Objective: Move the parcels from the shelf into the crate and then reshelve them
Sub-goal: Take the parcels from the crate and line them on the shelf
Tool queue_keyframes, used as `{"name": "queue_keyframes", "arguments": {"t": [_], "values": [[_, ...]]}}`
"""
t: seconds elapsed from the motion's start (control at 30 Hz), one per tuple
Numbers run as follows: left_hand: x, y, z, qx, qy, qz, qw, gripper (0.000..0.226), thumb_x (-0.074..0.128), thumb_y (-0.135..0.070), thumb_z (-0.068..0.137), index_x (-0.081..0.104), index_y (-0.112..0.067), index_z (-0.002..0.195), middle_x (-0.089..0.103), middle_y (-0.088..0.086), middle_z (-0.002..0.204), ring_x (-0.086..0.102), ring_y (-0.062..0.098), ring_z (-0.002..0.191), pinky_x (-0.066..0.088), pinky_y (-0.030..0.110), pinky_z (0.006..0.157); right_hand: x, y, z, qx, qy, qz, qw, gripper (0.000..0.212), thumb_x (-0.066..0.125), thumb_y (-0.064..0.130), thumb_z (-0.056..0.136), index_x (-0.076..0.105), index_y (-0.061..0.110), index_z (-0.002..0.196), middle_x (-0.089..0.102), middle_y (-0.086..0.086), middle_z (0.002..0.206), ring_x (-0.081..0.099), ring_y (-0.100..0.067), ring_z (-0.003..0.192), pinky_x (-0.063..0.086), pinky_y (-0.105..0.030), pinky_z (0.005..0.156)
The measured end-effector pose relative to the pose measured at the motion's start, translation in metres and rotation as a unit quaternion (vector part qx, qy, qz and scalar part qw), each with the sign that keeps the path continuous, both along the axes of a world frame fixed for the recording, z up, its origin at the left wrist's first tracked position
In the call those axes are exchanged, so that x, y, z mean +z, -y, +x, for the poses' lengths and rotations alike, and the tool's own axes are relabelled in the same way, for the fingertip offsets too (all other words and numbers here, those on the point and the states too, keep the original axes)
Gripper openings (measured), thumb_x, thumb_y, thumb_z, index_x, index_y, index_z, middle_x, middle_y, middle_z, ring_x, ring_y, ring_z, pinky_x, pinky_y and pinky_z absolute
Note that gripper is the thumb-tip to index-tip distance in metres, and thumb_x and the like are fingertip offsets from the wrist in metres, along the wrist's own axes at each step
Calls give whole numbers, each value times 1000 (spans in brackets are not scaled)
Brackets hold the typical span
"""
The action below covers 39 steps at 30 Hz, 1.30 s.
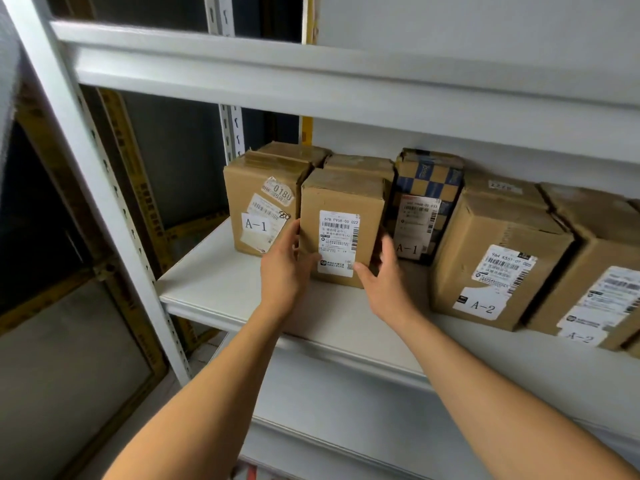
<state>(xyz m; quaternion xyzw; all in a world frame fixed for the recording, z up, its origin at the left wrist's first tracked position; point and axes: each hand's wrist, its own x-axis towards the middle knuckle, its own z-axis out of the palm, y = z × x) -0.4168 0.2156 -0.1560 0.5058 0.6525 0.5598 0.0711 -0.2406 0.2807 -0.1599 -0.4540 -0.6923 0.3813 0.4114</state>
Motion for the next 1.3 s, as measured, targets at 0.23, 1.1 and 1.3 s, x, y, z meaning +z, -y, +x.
{"name": "queue_keyframes", "arguments": {"t": [0.23, 1.1, 1.3], "values": [[1, -7, -18, 78, -25, -22, 996, 51, 87, -28, 80, 59, -32, 123, 67, -6, 110, 67, 19, 93, 61, 42, 80, 4, -2, -16, 9, 9, 13, 1000, 80, 69, 13, 102, 23, 21, 166, 44, 18, 137, 44, -3, 129, 36, -20, 103], [-14, 68, 188, -114, -133, -31, 984, 42, 72, -30, 99, 66, -16, 137, 70, 5, 132, 66, 24, 118, 51, 35, 100, -7, 112, 209, -60, 45, 56, 996, 48, 70, 20, 101, 58, 27, 147, 66, 8, 138, 66, -10, 122, 51, -26, 107], [-26, 114, 364, -278, -148, -20, 949, 39, 74, -23, 98, 68, -16, 136, 71, 1, 132, 67, 17, 119, 44, 14, 100, -37, 209, 398, -195, 70, 19, 978, 48, 65, 26, 104, 53, 30, 151, 60, 13, 146, 58, -7, 128, 49, -22, 107]]}}
